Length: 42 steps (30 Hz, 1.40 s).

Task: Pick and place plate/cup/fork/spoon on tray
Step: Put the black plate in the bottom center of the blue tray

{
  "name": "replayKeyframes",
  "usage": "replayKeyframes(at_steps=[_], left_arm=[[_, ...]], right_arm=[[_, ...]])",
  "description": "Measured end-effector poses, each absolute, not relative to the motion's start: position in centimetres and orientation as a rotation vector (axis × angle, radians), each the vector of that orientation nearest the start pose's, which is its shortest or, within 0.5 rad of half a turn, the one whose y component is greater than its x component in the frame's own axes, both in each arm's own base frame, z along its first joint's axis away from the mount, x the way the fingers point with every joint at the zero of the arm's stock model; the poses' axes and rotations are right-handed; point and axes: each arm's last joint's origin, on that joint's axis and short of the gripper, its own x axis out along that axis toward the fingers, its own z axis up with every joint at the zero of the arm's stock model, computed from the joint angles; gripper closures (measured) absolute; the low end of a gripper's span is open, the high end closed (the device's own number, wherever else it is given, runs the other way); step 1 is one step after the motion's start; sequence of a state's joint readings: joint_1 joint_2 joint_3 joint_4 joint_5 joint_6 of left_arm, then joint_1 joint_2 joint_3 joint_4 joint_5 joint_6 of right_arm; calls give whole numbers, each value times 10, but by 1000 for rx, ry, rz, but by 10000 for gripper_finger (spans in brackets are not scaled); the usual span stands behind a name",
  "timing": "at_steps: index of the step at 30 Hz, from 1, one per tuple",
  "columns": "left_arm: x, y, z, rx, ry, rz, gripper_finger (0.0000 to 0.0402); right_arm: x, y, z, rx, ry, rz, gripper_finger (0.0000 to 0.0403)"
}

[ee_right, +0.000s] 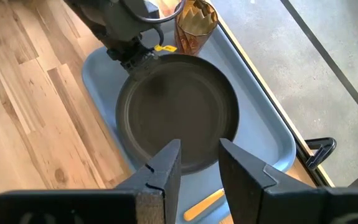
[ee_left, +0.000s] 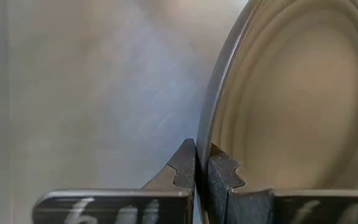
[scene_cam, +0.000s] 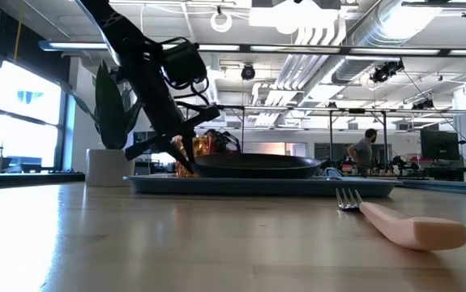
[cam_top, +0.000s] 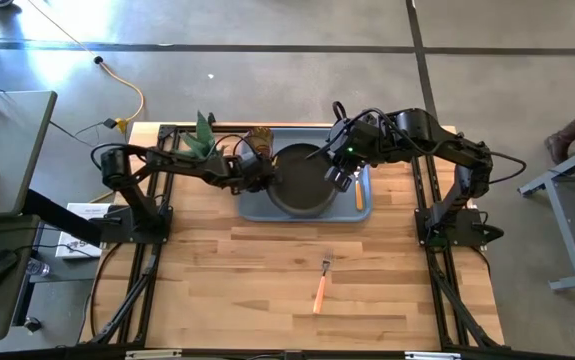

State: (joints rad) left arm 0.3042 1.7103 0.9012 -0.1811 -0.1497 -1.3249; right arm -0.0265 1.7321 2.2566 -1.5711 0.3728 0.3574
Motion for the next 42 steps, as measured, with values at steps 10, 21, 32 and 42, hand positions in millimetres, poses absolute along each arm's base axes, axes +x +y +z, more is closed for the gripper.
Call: replayKeyframes(at_steps=[10,21,32,42], left_arm=[[302,111,148,-1317,565,1022,401],[300,109,147,-1323,614,1016,393],[300,110,147,-1327,614,1009,377],[299,114,147,-1351,656,951,375]], right_arm=[[291,-18,457,143,955,-541,304],[291,-18,457,165,950,-550,304],[291,-18,457,175,948,-551,304],[291,-18,457,184,946,-555,304]])
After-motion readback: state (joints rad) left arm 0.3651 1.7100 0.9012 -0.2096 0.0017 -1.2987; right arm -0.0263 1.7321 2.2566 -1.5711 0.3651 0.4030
